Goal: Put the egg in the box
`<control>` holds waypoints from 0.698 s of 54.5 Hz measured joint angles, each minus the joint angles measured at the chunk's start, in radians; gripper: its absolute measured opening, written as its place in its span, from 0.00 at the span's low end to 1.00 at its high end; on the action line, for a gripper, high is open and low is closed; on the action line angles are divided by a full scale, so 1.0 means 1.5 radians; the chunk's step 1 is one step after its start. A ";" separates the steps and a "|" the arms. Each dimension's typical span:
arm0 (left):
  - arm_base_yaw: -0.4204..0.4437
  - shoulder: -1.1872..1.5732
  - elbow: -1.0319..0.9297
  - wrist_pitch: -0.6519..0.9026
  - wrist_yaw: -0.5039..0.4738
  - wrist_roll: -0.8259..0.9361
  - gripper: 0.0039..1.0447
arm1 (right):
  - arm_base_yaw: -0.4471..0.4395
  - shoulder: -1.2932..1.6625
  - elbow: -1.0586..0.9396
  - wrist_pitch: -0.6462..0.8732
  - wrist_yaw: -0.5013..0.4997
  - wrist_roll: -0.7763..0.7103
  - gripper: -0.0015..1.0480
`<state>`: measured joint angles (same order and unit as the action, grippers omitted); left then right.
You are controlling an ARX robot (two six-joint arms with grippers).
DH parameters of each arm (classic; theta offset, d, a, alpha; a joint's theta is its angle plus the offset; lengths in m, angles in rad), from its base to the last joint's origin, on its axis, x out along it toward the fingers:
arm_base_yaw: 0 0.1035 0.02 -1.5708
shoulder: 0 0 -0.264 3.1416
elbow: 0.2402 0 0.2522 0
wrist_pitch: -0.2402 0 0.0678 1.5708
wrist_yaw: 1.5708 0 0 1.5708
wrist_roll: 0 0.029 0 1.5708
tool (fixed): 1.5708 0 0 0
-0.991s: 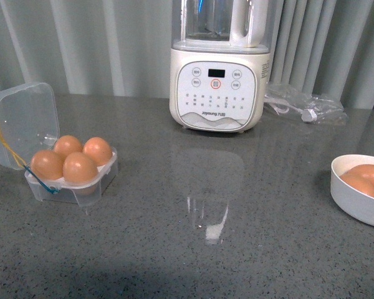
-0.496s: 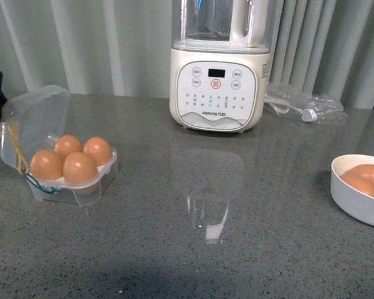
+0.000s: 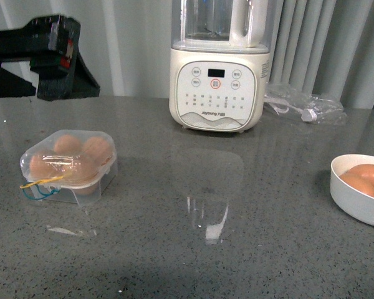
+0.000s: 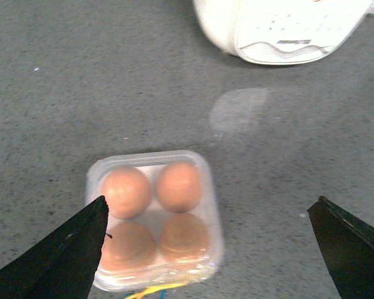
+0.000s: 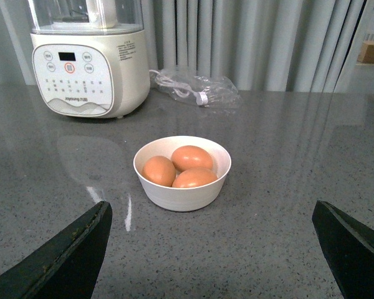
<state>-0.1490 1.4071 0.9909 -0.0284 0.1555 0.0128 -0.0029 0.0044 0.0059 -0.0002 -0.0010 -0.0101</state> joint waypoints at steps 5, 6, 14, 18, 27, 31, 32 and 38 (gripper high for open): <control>-0.015 -0.024 0.006 -0.022 0.003 -0.016 0.94 | 0.000 0.000 0.000 0.000 0.000 0.000 0.93; -0.017 -0.030 0.008 -0.026 0.003 -0.020 0.94 | 0.000 0.000 0.000 0.000 0.000 0.000 0.93; -0.018 -0.086 0.009 -0.037 0.012 -0.028 0.94 | 0.000 0.000 0.000 0.000 0.000 0.000 0.93; -0.010 -0.116 0.008 -0.045 0.024 -0.028 0.94 | 0.000 0.000 0.000 0.000 0.000 0.000 0.93; 0.007 -0.196 -0.020 -0.062 0.049 -0.022 0.94 | 0.000 0.000 0.000 0.000 0.000 0.000 0.93; 0.025 -0.248 -0.045 -0.082 0.071 -0.008 0.94 | 0.000 0.000 0.000 0.000 0.000 0.000 0.93; 0.029 -0.258 -0.050 -0.083 0.074 -0.005 0.94 | 0.000 0.000 0.000 0.000 0.000 0.000 0.93; 0.060 -0.301 -0.073 -0.096 0.088 0.020 0.94 | 0.000 0.000 0.000 0.000 0.000 0.000 0.93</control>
<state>-0.0589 0.9562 0.8818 -0.1719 0.2871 0.0425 -0.0029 0.0044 0.0059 -0.0002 -0.0010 -0.0101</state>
